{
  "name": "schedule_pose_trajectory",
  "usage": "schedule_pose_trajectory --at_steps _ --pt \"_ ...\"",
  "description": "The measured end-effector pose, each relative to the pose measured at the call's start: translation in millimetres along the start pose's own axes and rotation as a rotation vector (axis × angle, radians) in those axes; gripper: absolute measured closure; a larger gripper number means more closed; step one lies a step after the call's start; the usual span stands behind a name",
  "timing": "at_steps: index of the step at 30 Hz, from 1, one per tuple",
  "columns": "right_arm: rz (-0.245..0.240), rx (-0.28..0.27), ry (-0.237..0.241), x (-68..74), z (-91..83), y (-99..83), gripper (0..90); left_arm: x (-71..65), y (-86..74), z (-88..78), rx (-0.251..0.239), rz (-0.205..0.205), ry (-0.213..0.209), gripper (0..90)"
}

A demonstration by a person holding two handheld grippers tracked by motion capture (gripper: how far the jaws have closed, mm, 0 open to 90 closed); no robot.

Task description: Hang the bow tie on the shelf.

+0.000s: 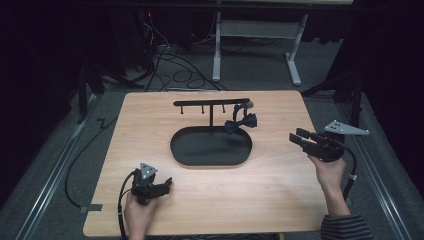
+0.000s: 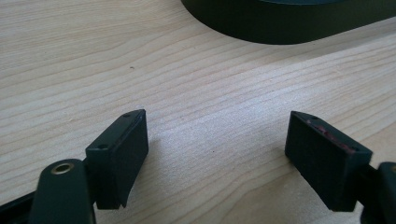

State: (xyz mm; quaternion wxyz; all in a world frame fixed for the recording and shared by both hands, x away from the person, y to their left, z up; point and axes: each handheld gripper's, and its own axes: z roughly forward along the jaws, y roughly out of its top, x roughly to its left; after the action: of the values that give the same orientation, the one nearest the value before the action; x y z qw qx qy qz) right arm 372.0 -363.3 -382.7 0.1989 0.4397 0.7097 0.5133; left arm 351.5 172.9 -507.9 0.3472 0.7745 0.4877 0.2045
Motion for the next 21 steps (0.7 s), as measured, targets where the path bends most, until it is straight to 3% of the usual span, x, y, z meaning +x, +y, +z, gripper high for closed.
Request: schedule_pose_trajectory --at_steps 21 --pt "0.022 0.028 0.031 4.2 8.6 -23.2 57.6 0.0 0.0 0.0 0.0 0.0 0.0 21.7"
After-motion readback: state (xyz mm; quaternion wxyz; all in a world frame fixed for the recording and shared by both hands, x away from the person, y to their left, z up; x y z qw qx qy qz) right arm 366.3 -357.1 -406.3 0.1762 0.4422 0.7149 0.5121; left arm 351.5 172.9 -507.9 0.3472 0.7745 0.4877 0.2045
